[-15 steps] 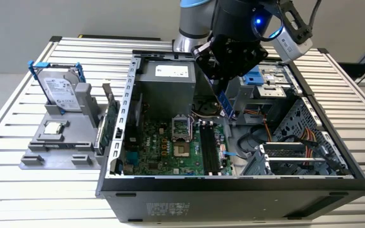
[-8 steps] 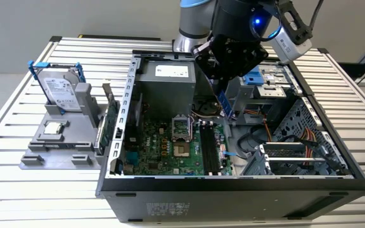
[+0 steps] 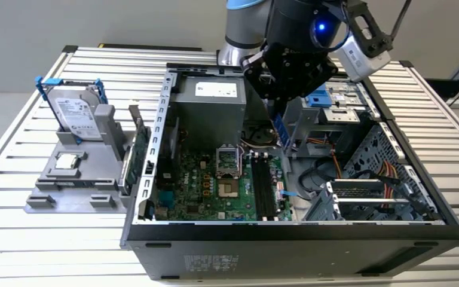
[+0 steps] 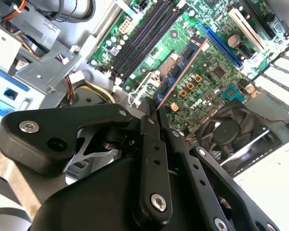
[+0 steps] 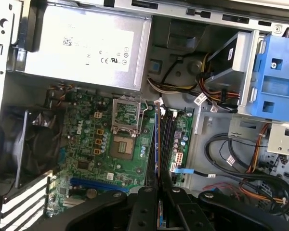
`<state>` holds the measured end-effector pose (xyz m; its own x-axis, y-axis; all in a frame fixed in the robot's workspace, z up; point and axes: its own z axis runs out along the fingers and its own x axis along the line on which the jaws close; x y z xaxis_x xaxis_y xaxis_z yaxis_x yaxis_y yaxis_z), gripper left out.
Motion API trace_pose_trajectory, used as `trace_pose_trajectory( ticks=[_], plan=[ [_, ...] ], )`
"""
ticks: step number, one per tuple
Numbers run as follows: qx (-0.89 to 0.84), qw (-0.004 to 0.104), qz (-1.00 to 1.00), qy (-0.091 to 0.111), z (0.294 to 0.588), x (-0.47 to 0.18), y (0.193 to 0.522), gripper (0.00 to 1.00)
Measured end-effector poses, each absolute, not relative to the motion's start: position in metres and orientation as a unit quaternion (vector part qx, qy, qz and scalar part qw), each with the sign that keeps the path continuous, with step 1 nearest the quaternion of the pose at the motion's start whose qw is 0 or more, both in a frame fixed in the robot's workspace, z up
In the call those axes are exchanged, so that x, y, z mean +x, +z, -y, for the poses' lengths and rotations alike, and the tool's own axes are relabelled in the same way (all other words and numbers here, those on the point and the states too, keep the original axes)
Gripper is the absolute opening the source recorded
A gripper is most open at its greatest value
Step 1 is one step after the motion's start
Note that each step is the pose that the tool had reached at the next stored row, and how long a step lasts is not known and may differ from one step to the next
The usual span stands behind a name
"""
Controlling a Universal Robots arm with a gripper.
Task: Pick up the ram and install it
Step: 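Insert the ram into the slot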
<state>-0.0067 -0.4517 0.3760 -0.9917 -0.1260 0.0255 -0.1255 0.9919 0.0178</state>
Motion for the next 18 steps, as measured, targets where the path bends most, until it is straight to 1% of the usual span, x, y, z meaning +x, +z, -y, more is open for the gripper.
trace_pose_trajectory(
  ticks=[18],
  plan=[
    [0.032, 0.013, 0.999, -0.009, 0.4516, -0.0066, 0.3758, 0.00]
  ],
)
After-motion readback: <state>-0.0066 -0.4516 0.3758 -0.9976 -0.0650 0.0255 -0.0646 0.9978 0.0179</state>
